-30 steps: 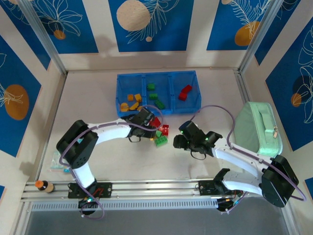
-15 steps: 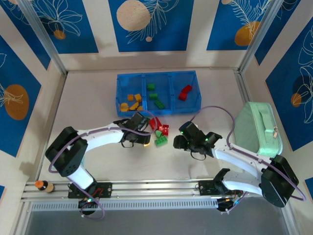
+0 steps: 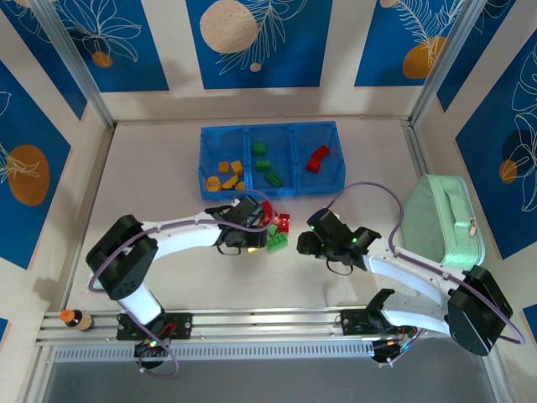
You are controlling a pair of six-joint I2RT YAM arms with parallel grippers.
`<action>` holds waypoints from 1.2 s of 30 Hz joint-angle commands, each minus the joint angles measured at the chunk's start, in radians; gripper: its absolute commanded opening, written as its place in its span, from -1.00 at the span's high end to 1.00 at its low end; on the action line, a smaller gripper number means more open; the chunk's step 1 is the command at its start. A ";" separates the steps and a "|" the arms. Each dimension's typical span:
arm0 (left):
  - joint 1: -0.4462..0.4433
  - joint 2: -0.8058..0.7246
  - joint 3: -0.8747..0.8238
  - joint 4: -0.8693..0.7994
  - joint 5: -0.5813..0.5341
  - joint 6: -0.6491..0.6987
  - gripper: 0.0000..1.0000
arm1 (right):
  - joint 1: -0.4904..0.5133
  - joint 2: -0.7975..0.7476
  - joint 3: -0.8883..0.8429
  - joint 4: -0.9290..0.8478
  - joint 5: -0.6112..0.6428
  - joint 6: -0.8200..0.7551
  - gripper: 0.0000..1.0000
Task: Sort the legos into containers by color
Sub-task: Move the lego to the center of the table, then pick up the lego from the center of the table.
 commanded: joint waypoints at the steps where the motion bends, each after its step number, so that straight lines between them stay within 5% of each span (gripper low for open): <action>1: -0.012 0.050 0.030 -0.028 -0.023 -0.031 -0.29 | 0.000 -0.025 -0.015 -0.006 0.001 0.016 -0.29; 9: -0.019 0.090 0.036 -0.062 -0.050 -0.012 -0.11 | -0.011 -0.068 -0.039 -0.017 0.010 0.014 -0.29; 16: -0.022 0.096 0.057 -0.098 -0.080 0.030 0.25 | -0.015 -0.076 -0.042 -0.020 0.012 0.016 -0.28; 26: -0.020 0.043 0.078 -0.138 -0.123 0.074 0.34 | -0.020 -0.084 -0.041 -0.023 0.016 0.013 -0.27; 36: 0.196 -0.115 0.142 -0.167 -0.078 0.192 0.33 | -0.035 -0.096 -0.039 -0.029 0.010 0.003 -0.26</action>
